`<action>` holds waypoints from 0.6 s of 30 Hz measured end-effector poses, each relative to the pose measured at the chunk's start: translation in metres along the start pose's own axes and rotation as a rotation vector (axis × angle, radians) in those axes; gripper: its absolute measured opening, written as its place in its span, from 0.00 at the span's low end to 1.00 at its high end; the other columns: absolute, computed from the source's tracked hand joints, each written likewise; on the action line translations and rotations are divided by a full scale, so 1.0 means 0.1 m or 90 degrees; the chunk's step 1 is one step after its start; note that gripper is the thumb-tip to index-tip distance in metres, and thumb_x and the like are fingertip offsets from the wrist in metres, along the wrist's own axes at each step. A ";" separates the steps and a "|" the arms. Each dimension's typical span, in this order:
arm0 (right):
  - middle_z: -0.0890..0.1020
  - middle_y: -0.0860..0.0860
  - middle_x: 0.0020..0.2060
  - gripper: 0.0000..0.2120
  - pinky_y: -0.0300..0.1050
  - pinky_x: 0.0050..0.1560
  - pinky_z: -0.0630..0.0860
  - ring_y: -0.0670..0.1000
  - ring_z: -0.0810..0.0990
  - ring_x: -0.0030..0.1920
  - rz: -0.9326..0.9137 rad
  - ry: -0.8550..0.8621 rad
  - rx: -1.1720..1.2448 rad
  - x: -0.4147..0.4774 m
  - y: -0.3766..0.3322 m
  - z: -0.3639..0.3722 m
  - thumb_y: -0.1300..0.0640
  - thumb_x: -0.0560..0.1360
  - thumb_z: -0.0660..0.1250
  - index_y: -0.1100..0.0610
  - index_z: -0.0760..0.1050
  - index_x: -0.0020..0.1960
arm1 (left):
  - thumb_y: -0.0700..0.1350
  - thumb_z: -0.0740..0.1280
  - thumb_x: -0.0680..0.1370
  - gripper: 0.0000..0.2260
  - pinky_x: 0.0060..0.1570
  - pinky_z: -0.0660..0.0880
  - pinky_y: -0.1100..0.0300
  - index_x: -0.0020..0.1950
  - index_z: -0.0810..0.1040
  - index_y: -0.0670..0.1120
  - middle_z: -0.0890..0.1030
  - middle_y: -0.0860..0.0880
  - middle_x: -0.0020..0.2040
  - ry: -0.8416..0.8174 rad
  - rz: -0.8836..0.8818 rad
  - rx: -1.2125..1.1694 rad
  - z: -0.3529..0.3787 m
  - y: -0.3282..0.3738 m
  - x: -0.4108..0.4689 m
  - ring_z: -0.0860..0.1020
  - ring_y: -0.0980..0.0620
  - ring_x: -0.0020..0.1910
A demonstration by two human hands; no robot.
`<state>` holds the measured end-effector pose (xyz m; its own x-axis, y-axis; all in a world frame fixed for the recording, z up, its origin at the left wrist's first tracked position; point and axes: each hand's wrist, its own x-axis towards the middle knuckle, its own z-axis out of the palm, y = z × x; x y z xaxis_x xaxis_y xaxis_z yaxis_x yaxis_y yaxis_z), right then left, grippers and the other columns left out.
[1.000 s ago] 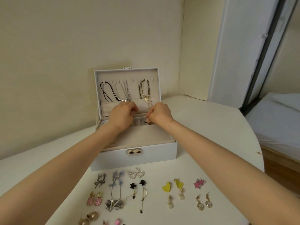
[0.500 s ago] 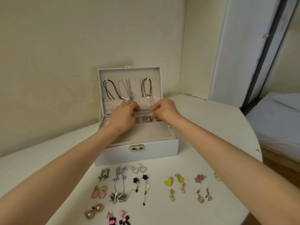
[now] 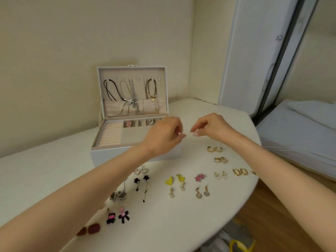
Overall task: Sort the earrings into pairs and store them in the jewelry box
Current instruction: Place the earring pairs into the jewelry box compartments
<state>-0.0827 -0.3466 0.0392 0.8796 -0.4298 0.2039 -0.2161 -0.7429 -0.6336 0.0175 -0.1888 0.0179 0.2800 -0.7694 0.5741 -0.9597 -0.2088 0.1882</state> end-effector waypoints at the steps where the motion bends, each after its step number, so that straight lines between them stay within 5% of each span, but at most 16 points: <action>1: 0.81 0.49 0.39 0.06 0.38 0.47 0.71 0.47 0.77 0.44 0.008 -0.005 -0.032 -0.04 0.07 -0.06 0.61 0.68 0.74 0.54 0.83 0.44 | 0.46 0.67 0.75 0.06 0.42 0.67 0.59 0.46 0.74 0.44 0.74 0.51 0.41 0.001 0.016 0.020 0.06 0.04 0.02 0.71 0.51 0.42; 7: 0.78 0.46 0.37 0.09 0.41 0.49 0.73 0.49 0.77 0.45 0.076 -0.063 -0.171 -0.11 0.47 -0.21 0.60 0.67 0.76 0.52 0.82 0.46 | 0.44 0.68 0.72 0.06 0.42 0.65 0.56 0.46 0.76 0.43 0.80 0.48 0.42 0.005 0.101 0.100 0.35 0.22 0.16 0.74 0.44 0.45; 13: 0.79 0.48 0.42 0.14 0.36 0.41 0.69 0.47 0.76 0.44 0.106 -0.129 -0.214 -0.09 0.60 -0.16 0.56 0.65 0.78 0.51 0.81 0.49 | 0.50 0.63 0.77 0.15 0.51 0.67 0.56 0.62 0.71 0.46 0.76 0.46 0.57 -0.233 0.044 0.115 0.65 0.44 0.38 0.71 0.46 0.58; 18: 0.79 0.49 0.41 0.12 0.34 0.38 0.70 0.47 0.76 0.43 0.120 -0.144 -0.173 -0.06 0.65 -0.17 0.58 0.64 0.77 0.55 0.81 0.47 | 0.46 0.66 0.76 0.11 0.50 0.68 0.57 0.56 0.76 0.44 0.73 0.44 0.57 -0.305 -0.044 0.036 0.77 0.47 0.49 0.73 0.44 0.57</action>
<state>-0.1092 -0.4008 0.0097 0.8783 -0.4705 -0.0853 -0.4602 -0.7832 -0.4181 -0.0154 -0.2822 -0.0066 0.3135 -0.9408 0.1285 -0.9426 -0.2919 0.1623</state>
